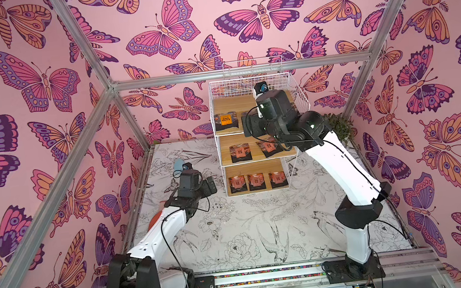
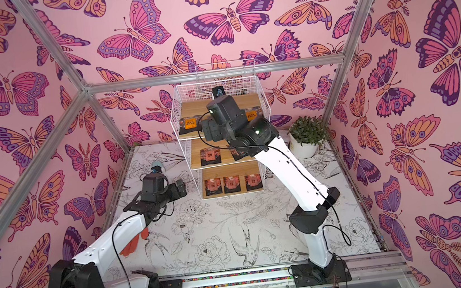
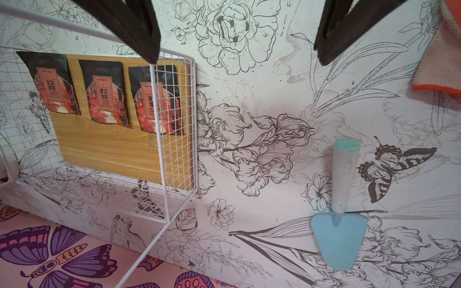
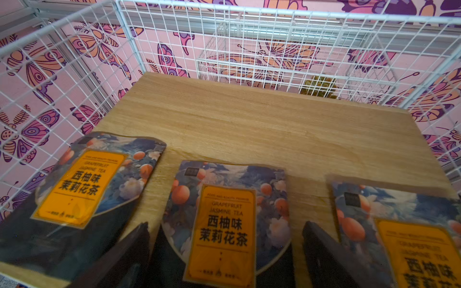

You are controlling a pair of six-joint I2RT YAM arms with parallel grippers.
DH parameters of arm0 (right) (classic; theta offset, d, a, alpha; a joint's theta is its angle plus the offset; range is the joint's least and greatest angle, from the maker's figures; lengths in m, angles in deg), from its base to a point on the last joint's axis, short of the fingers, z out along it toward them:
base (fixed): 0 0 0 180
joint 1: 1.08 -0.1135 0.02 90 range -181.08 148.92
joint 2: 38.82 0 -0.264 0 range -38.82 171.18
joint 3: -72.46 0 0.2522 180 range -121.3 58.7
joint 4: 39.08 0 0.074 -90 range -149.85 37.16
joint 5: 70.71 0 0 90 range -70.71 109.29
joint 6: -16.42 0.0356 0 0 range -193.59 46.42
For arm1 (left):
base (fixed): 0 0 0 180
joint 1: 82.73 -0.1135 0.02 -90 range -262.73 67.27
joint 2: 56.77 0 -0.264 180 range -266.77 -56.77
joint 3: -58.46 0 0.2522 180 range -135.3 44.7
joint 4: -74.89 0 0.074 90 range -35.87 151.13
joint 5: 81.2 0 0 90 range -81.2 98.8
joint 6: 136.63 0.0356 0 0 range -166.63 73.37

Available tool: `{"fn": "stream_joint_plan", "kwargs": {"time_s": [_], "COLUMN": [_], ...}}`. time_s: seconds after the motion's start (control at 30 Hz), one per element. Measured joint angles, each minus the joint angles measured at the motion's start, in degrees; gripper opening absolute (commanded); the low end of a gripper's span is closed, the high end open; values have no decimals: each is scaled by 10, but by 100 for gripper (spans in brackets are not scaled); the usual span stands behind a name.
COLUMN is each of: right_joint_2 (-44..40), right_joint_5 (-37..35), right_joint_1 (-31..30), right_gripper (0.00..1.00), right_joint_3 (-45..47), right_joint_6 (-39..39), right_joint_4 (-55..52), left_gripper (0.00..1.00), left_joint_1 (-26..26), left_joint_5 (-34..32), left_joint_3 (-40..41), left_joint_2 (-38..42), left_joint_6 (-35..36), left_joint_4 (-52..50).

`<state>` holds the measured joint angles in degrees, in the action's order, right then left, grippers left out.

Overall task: Remove the tea bags from the shelf
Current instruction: Pick up the tea bag from the shelf.

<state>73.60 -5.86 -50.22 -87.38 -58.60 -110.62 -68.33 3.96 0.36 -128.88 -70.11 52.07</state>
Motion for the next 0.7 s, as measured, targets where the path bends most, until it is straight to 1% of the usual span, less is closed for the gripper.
{"fn": "stream_joint_plan", "kwargs": {"time_s": [0.07,0.23,0.33,0.53,0.63,0.7], "right_joint_2": [2,3,3,3,3,3], "right_joint_5": [3,9,12,21,25,29], "right_joint_1": [0,0,0,1,2,3], "right_gripper": [87,69,59,48,44,35], "right_joint_3": [-2,-6,-6,-6,-6,-6], "right_joint_6": [0,0,-1,-3,-7,-12], "right_joint_4": [-1,-3,-3,-1,0,2], "left_gripper": [100,100,100,100,100,100], "left_joint_1": [0,2,2,2,2,2], "left_joint_5": [-2,-7,-8,-11,-12,-12], "left_joint_3": [0,0,0,0,0,0], "left_joint_2": [0,0,0,0,0,0], "left_joint_6": [0,0,0,0,0,0], "left_joint_4": [0,0,0,-2,-5,-7]}}
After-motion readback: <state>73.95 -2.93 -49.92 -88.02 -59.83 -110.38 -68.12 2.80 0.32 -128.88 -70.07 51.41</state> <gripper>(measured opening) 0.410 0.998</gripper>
